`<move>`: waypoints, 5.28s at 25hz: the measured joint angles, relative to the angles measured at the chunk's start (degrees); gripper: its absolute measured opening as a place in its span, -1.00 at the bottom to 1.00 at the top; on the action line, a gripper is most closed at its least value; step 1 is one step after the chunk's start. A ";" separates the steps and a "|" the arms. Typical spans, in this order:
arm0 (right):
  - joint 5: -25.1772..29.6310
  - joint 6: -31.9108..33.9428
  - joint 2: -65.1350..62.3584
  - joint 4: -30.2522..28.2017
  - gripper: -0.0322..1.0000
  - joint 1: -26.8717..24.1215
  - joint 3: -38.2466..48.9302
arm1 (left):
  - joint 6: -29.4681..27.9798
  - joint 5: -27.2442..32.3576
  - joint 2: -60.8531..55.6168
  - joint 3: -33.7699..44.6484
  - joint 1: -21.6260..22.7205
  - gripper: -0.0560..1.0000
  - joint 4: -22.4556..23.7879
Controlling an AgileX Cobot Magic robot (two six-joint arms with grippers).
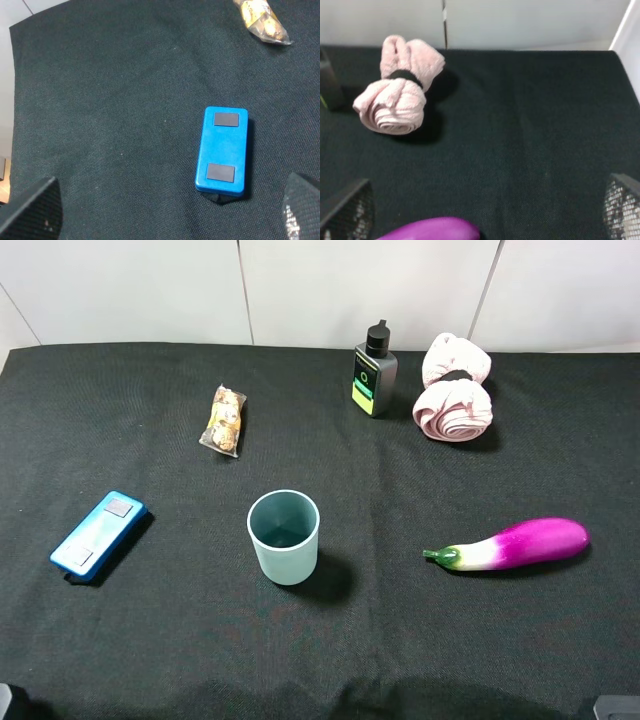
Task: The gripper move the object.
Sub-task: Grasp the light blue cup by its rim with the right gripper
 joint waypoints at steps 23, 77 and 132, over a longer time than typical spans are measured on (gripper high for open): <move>1.93 -19.97 38.17 21.68 0.41 0.00 -18.79 | 0.00 0.00 0.00 0.00 0.00 0.87 0.00; 3.00 -12.83 82.68 25.59 0.41 37.80 -35.83 | 0.00 0.00 0.00 0.00 0.00 0.87 0.00; -10.33 -5.98 94.35 18.70 -0.17 41.15 -32.11 | 0.00 0.00 0.00 0.00 0.00 0.87 1.42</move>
